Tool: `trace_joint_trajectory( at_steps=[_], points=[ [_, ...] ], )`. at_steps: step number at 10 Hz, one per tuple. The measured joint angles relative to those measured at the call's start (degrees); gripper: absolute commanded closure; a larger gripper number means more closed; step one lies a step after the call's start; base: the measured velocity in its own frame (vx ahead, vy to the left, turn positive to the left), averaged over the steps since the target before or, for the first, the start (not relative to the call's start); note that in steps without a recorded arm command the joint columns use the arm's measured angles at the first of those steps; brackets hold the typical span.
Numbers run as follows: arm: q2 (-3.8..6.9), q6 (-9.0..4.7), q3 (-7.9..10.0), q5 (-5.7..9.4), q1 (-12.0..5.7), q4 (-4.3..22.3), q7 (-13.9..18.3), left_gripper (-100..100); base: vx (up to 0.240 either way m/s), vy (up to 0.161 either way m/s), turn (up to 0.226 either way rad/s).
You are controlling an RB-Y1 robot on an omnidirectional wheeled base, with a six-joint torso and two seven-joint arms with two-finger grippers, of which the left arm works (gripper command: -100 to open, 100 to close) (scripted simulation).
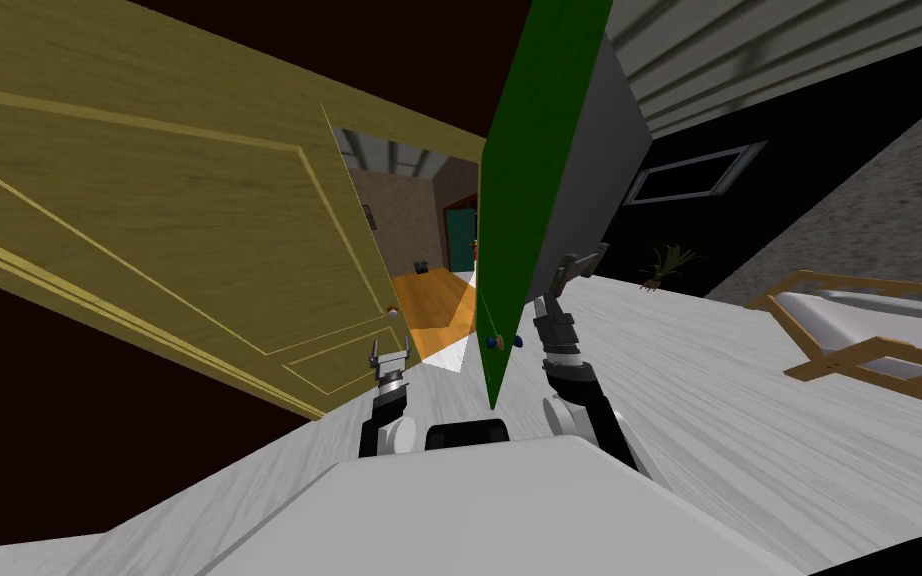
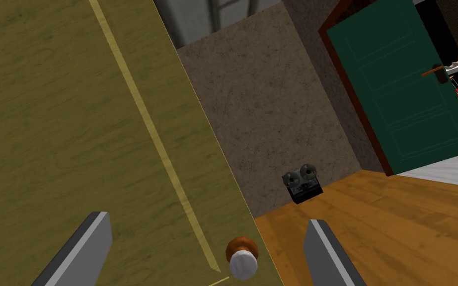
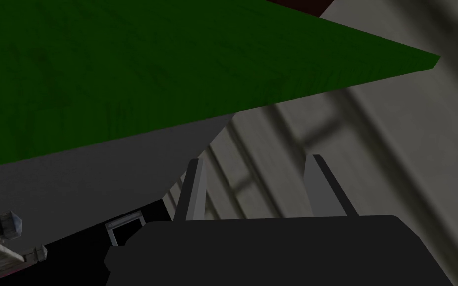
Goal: Pull the door open
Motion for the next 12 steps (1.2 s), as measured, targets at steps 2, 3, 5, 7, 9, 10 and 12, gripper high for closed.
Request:
trace_joint_trajectory(
  at_steps=[2,3,5,7,9,10,12],
  points=[
    [0.19,-1.84,-1.02,2.14,-0.47,3.2,2.3,-100,0.071,0.099,-0.125],
    [0.18,-2.52,-1.54,3.43,-0.7,4.5,3.3,-100,0.069,0.097,-0.11],
    [0.29,-3.39,-2.05,5.48,-1.5,6.9,5.0,-100,0.052,0.074,-0.068],
    [0.3,-4.25,-2.72,7.02,-1.68,8.6,6.3,-100,0.043,0.061,-0.066],
    [0.27,-6.18,-3.67,8.73,-2.52,12.1,8.3,-100,0.06,0.098,-0.1],
    [0.29,-6.67,-4.02,9.75,-2.59,12.9,9.1,-100,0.067,0.084,-0.059],
    [0.38,-8.04,-4.93,11.87,-3.04,15.6,11.0,-100,0.066,0.086,-0.063]
  ],
)
